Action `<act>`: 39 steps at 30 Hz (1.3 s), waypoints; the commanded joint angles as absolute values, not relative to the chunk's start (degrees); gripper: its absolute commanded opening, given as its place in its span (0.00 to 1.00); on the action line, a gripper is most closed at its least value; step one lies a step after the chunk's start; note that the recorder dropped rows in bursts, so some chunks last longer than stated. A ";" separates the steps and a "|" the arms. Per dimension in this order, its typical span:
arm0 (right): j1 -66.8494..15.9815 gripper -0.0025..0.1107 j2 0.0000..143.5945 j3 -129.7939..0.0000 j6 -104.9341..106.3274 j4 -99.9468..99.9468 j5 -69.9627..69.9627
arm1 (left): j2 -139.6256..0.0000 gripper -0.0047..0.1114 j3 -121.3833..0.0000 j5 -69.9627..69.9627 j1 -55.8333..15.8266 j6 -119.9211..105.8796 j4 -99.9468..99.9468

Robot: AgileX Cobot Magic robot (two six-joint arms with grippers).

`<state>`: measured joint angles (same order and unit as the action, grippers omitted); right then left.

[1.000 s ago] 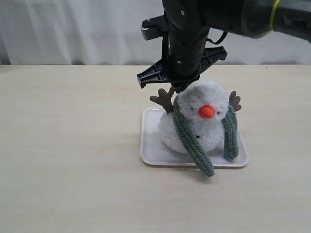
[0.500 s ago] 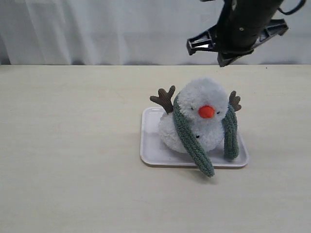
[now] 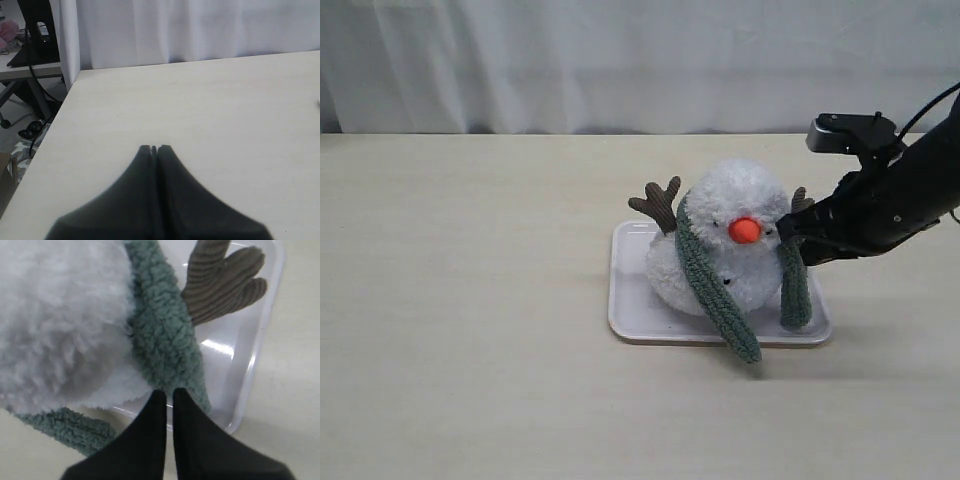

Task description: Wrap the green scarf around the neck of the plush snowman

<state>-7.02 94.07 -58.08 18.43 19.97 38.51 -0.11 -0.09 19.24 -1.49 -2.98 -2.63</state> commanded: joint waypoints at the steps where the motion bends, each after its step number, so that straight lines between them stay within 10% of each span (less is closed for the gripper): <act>1: -6.66 0.06 93.01 -56.68 21.29 22.39 34.96 | 0.00 0.04 0.00 18.59 -1.43 -3.02 -2.41; 39: -6.66 0.06 34.81 -49.25 21.82 21.40 39.20 | 0.00 0.04 0.00 18.58 -1.43 -3.02 -2.41</act>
